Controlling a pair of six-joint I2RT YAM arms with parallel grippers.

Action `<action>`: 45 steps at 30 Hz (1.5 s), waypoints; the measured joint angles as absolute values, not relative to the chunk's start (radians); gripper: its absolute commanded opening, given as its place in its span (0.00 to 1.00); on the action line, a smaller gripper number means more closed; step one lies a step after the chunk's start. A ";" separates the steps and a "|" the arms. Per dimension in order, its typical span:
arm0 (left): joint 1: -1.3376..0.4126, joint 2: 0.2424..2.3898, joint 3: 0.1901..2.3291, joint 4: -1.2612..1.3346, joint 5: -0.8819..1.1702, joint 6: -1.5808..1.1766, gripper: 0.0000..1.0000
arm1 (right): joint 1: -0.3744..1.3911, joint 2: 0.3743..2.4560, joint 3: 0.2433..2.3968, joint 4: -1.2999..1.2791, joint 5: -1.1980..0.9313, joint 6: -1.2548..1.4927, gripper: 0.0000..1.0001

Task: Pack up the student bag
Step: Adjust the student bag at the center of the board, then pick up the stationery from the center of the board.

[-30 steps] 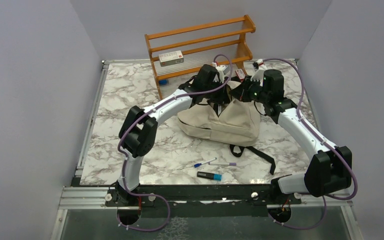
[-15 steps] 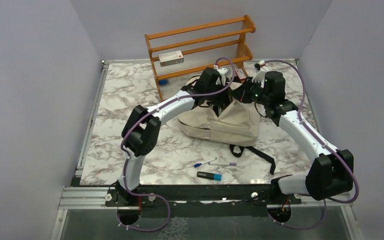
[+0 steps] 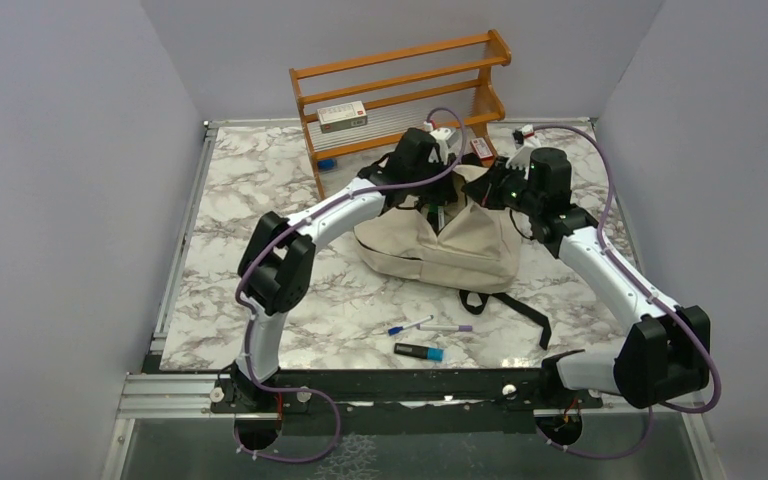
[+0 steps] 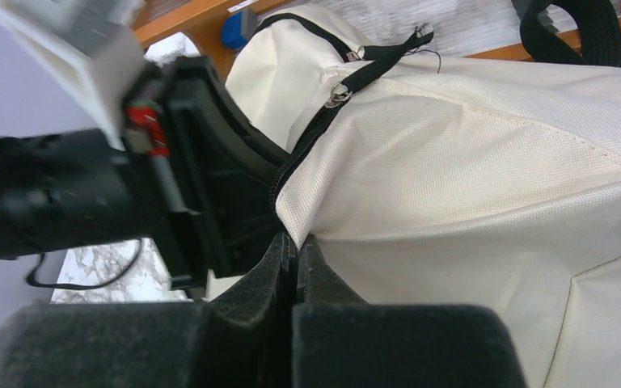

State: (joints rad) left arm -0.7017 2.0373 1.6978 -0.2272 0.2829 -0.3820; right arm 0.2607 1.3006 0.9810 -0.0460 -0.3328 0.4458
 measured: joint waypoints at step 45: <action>-0.967 1.248 0.670 0.105 0.640 0.362 0.58 | 0.263 1.286 0.979 -0.068 -0.291 0.387 0.01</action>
State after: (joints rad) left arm -0.9668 1.2480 0.6701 0.1047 0.6403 0.3622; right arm 0.2626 1.2858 0.9794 -0.0681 -0.2909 0.3870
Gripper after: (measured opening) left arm 0.574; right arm 0.023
